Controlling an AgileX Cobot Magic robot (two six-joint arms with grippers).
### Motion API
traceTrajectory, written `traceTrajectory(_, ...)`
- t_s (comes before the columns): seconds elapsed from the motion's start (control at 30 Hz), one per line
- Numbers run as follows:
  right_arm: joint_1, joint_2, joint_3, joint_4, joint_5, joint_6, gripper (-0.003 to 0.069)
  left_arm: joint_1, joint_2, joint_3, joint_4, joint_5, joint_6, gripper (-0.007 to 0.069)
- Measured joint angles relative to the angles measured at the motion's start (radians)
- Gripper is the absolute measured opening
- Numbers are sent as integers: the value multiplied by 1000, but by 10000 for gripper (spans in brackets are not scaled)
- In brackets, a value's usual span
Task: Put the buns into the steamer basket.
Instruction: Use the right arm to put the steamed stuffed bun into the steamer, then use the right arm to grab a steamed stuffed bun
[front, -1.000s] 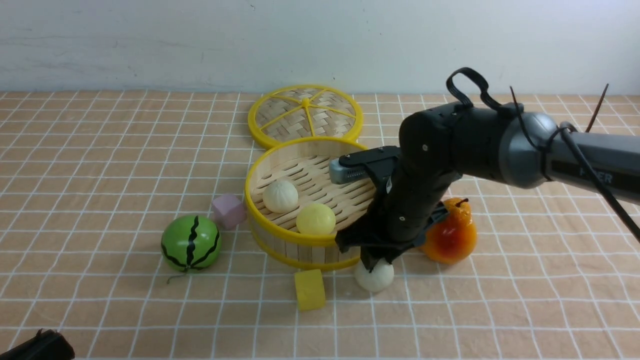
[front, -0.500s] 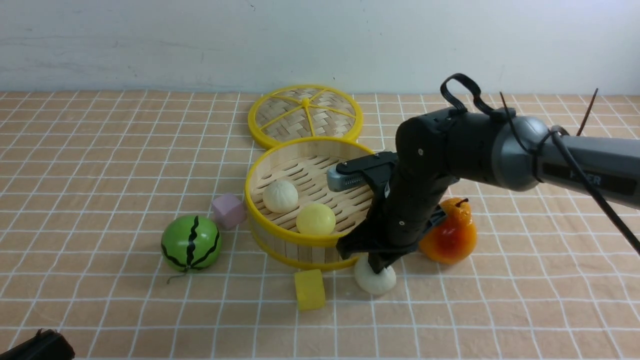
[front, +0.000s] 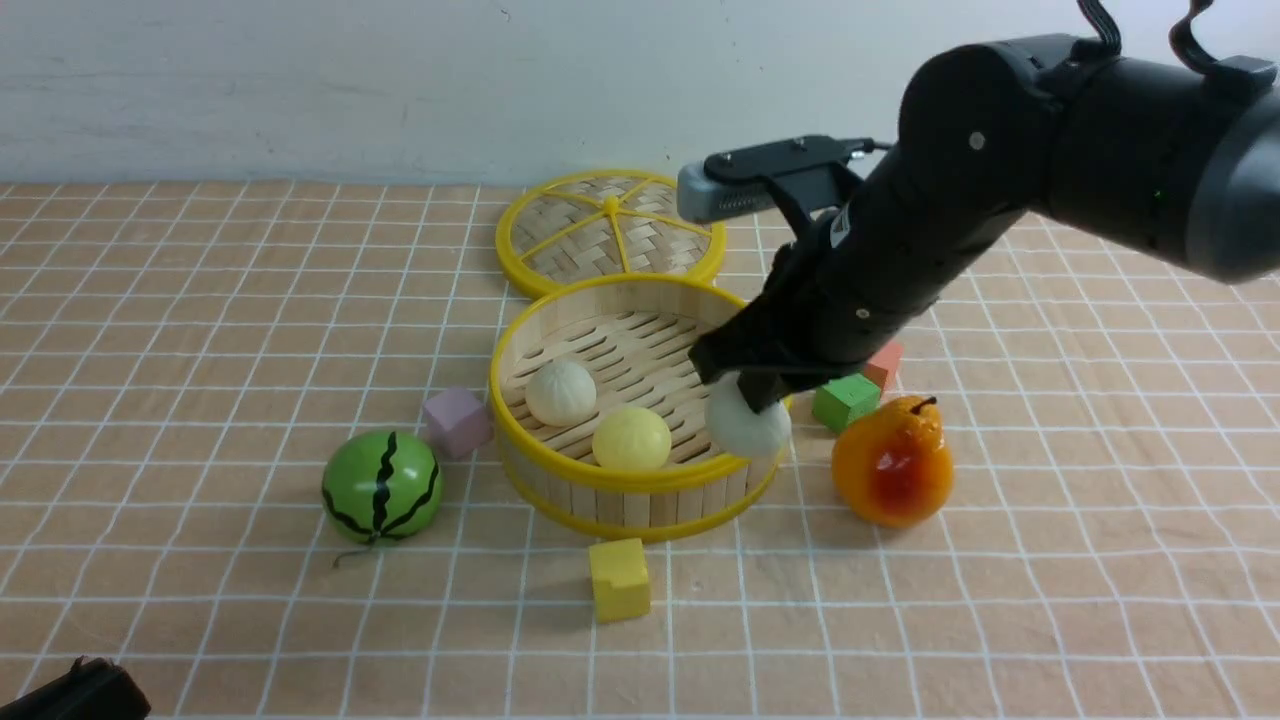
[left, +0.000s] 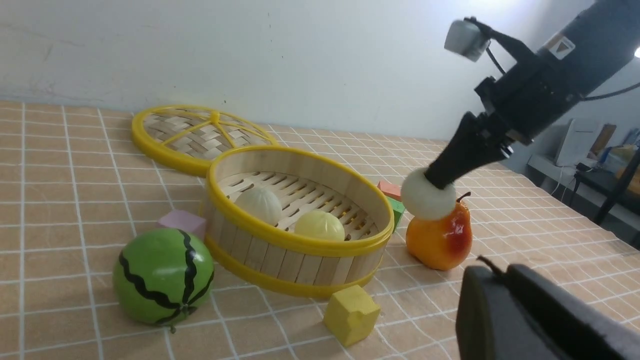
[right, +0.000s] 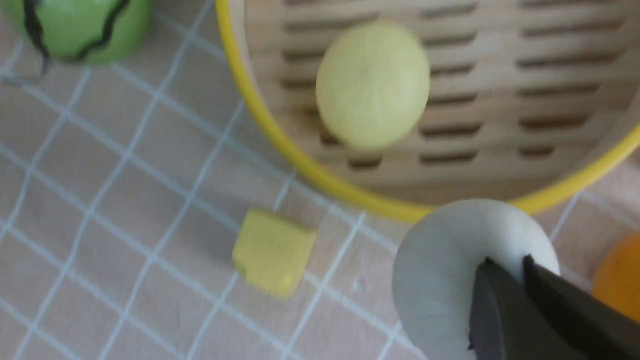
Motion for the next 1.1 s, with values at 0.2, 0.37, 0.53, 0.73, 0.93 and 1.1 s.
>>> traceTrajectory(0.2,-33,150,-65,28,-129,4,10,0,0,0,0,0,0,38)
traceTrajectory(0.37,-52,241,-107,48,-115,59,43,0,0,0,0,0,0,39)
traceTrajectory(0.53,-57,255,-118,57,-93,89,199,0,0,0,0,0,0,39)
traceTrajectory(0.73,-57,222,-161,70,-43,89,454,0,0,0,0,0,0,43)
traceTrajectory(0.93,-74,174,-328,-83,70,124,507,0,0,0,0,0,0,51)
traceTrajectory(1.1,-156,268,-456,-148,136,178,402,0,0,0,0,-1,0,57)
